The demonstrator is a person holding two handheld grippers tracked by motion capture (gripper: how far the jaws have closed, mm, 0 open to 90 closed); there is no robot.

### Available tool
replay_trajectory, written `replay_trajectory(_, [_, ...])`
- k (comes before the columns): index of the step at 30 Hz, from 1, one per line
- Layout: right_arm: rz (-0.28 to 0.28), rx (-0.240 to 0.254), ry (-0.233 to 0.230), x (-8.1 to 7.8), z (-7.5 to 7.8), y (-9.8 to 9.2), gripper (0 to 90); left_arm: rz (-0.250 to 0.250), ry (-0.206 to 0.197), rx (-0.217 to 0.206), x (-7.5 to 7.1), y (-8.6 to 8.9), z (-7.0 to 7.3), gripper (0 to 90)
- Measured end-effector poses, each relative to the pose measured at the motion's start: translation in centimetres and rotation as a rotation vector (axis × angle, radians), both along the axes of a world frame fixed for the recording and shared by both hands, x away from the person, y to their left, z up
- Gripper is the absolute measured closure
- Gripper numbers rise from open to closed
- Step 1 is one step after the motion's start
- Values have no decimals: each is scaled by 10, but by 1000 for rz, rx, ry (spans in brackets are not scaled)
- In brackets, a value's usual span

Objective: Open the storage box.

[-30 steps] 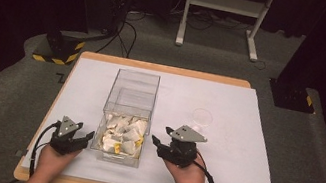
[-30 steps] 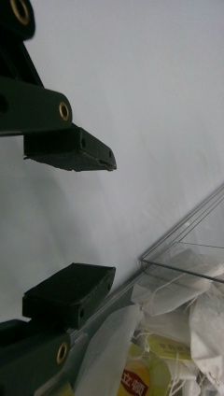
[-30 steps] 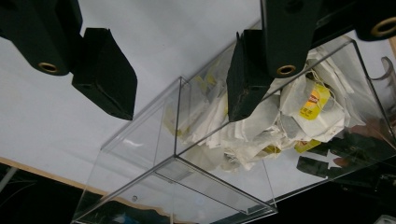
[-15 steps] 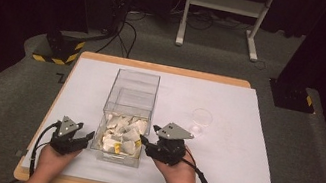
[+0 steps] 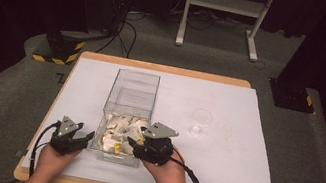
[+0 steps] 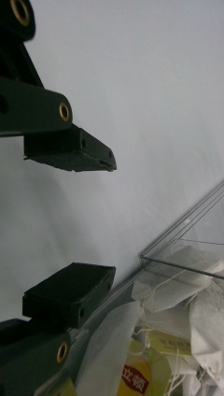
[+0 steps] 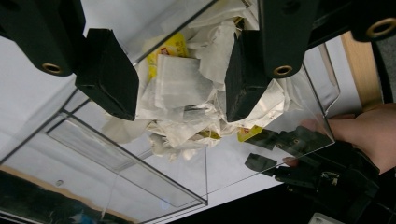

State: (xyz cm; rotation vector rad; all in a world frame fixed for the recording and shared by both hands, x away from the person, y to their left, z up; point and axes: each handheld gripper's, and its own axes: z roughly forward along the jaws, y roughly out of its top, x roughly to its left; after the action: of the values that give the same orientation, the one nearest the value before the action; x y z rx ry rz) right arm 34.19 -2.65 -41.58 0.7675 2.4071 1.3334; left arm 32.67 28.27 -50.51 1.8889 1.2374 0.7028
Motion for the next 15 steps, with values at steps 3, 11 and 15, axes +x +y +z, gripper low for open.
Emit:
replay_trajectory(3, [10, -12, 8, -1, -2, 4, 459, -4, 4, -1, 0, 0, 0, 423])
replay_trajectory(11, [30, -44, 37, -1, -9, 10, 538, -4, 5, 0, 0, 0, 0, 424])
replay_trajectory(15, [22, -66, 55, 0, -11, 13, 578, -5, 5, -1, 0, 0, 0, 424])
